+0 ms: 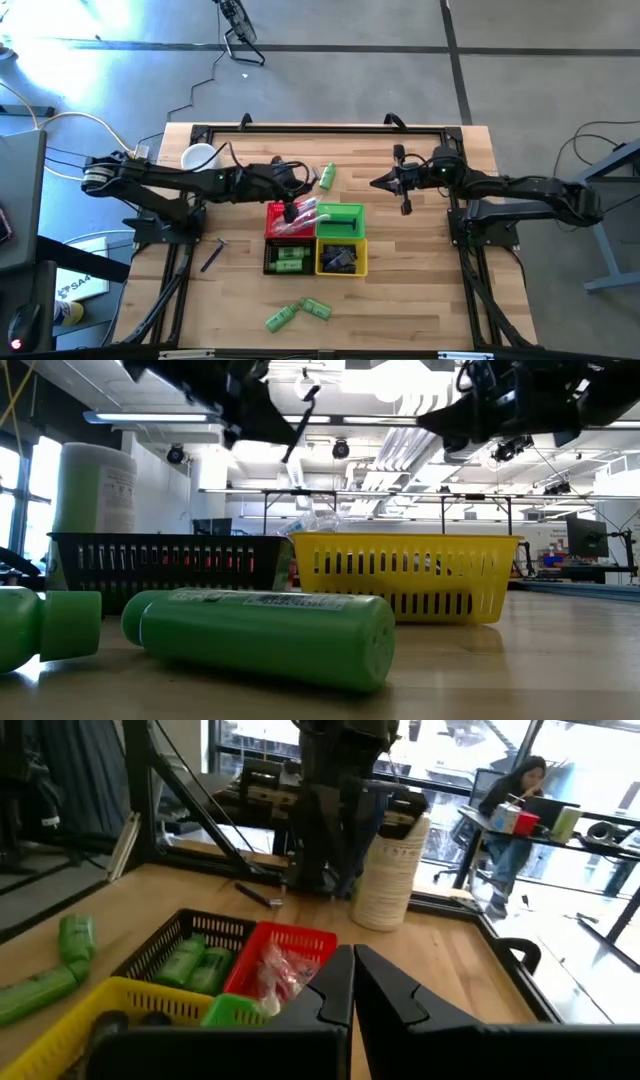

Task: Pick & Place Travel size toiletries
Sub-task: Put the blue razor into the green bin

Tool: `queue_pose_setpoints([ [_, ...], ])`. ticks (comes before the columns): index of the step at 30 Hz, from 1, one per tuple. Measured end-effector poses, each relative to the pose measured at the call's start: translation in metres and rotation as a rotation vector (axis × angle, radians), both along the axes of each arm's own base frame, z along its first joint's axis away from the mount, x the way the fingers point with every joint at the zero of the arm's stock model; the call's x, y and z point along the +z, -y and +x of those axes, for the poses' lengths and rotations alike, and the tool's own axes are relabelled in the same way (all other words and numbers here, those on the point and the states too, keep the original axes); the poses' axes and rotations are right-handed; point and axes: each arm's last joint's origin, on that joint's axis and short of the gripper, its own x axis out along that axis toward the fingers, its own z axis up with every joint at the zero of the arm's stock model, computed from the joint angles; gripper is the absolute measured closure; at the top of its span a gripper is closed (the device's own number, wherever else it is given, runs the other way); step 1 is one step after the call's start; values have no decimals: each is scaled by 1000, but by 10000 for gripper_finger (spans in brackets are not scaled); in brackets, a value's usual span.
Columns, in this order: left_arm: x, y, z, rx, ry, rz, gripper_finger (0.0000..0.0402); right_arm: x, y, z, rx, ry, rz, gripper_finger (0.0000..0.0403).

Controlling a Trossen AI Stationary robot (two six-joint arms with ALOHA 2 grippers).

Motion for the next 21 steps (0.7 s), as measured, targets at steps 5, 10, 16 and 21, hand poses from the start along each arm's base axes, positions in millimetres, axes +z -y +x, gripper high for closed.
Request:
queue_pose_setpoints([
  [5,-3,-9,10,-126,85,72,376,-10,0,21,8,33,15,399],
  [10,-2,-18,15,-178,123,103,376,-16,1,39,-96,138,77,399],
  [16,-1,-22,14,-189,128,125,376,-22,-1,54,-98,188,81,370],
  [21,1,-21,15,-219,149,144,376,-18,-1,73,-77,187,145,294],
])
